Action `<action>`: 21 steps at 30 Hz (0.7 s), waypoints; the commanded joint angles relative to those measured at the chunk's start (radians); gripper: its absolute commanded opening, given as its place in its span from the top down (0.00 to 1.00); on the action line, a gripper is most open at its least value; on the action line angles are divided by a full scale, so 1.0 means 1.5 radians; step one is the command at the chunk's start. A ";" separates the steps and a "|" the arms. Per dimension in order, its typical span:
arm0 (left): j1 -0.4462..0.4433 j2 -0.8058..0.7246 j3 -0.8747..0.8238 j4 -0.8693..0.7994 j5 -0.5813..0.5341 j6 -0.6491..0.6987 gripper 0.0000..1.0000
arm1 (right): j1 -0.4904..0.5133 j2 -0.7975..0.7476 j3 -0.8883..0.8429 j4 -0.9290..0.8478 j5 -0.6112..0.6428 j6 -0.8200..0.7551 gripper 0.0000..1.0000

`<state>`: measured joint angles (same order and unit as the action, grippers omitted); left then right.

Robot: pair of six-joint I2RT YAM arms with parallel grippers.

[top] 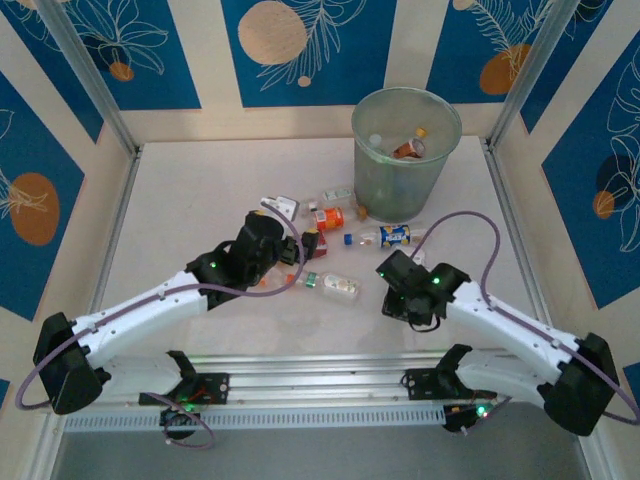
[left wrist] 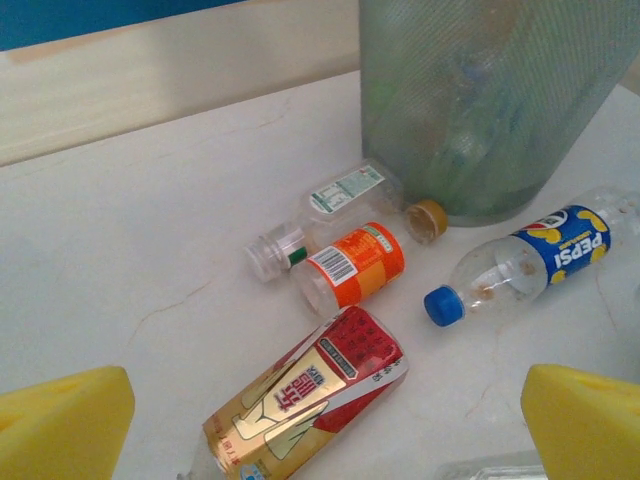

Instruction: Put the plastic bottles in the bin

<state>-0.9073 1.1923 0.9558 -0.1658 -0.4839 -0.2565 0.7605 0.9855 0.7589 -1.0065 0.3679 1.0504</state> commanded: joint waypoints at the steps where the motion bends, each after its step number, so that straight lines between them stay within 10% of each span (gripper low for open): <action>1: 0.006 -0.016 0.008 -0.017 -0.034 -0.031 0.01 | 0.005 -0.051 0.054 -0.071 0.026 -0.005 1.00; 13: 0.025 -0.021 0.007 -0.034 -0.042 -0.046 0.00 | -0.006 0.014 0.367 -0.055 0.135 -0.189 1.00; 21: 0.036 -0.060 -0.018 -0.052 -0.040 -0.056 0.00 | -0.158 0.196 0.596 0.028 0.086 -0.317 1.00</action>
<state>-0.8692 1.1389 0.9485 -0.2241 -0.5262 -0.3176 0.5873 1.2385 1.5696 -1.0313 0.5182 0.6750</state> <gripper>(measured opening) 0.995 0.384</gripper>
